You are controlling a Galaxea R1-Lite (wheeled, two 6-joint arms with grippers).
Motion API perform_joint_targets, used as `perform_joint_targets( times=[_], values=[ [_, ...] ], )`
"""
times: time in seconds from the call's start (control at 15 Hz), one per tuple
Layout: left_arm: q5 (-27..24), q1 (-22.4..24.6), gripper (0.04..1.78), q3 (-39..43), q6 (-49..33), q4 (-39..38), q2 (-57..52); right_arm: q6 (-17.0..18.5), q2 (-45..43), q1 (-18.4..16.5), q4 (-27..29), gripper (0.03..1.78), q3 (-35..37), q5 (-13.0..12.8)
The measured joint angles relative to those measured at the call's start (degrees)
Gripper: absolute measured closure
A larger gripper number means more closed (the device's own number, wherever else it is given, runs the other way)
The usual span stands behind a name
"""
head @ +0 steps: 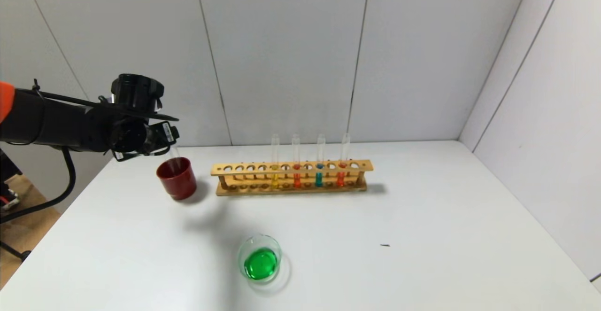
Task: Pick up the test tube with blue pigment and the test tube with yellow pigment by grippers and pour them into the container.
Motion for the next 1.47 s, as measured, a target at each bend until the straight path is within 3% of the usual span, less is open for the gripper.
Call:
perform_joint_targets(
  times=[0.2, 0.6, 0.8, 1.13, 1.47],
  values=[
    [0.24, -1.6, 0.07, 2.15, 1.93, -0.05, -3.22, 0.0, 0.0, 0.0, 0.0, 0.1, 0.0, 0.0],
    [-0.04, -5.42, 0.07, 10.23, 4.13, -0.13, -12.62, 0.02, 0.0, 0.0, 0.0, 0.1, 0.0, 0.0],
    [-0.22, -6.39, 0.07, 17.03, 9.31, -0.96, -20.39, 0.0, 0.0, 0.0, 0.02, 0.1, 0.0, 0.0],
    [-3.3, -2.17, 0.07, 26.04, 22.54, -2.47, -36.9, 0.0, 0.0, 0.0, 0.0, 0.1, 0.0, 0.0],
    [-4.14, 0.09, 0.07, 33.84, 27.11, 2.94, -53.38, 0.02, 0.0, 0.0, 0.0, 0.1, 0.0, 0.0]
  ],
)
